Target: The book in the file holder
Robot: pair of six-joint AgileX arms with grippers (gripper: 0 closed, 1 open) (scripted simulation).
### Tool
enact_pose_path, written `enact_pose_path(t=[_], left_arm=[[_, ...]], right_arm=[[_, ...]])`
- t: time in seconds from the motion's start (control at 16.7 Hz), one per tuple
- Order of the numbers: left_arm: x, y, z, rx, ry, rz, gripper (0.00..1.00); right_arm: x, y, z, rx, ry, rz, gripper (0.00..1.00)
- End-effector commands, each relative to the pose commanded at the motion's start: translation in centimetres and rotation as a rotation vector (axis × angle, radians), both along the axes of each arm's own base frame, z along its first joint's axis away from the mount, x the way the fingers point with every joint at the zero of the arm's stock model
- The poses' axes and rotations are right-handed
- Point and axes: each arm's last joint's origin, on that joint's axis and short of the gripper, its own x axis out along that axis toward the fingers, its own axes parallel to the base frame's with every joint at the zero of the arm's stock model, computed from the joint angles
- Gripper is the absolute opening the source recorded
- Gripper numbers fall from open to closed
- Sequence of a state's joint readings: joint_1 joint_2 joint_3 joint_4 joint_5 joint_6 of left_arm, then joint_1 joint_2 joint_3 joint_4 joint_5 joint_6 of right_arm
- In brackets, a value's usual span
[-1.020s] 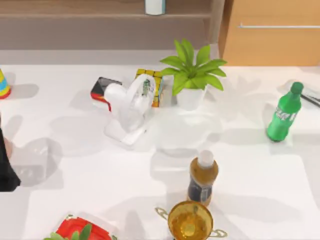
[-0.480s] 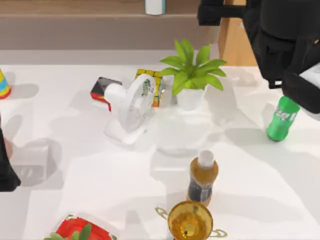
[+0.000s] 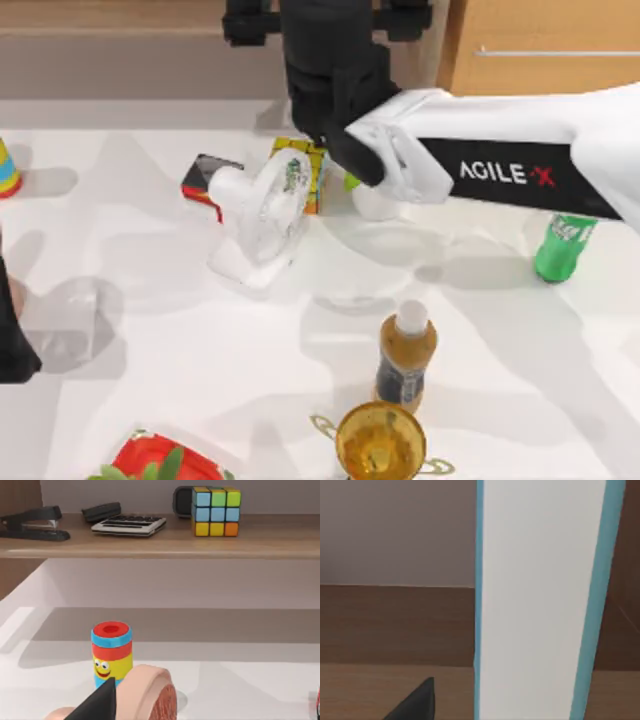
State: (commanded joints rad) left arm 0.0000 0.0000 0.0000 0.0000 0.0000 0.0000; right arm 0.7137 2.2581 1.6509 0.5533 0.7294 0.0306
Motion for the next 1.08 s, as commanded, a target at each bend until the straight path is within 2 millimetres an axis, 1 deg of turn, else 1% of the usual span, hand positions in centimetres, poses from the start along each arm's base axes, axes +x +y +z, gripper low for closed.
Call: enact_pose_path(t=[0.12, 0.24, 0.6, 0.96, 1.08], left_arm=[[0.0, 0.0, 0.0, 0.000, 0.000, 0.000, 1.00], [0.0, 0.0, 0.0, 0.000, 0.000, 0.000, 1.00], [0.0, 0.0, 0.0, 0.000, 0.000, 0.000, 1.00], [0.0, 0.0, 0.0, 0.000, 0.000, 0.000, 1.00], [0.0, 0.0, 0.0, 0.000, 0.000, 0.000, 1.00]], right_arm=[[0.9, 1.1, -0.4, -0.001, -0.025, -0.009, 1.00], [1.3, 1.5, -0.4, 0.001, -0.041, -0.016, 1.00], [1.6, 1.3, -0.4, 0.000, -0.042, -0.019, 1.00], [3.3, 1.5, -0.3, 0.002, -0.045, -0.016, 1.00], [3.4, 1.5, -0.3, 0.001, -0.044, -0.016, 1.00]])
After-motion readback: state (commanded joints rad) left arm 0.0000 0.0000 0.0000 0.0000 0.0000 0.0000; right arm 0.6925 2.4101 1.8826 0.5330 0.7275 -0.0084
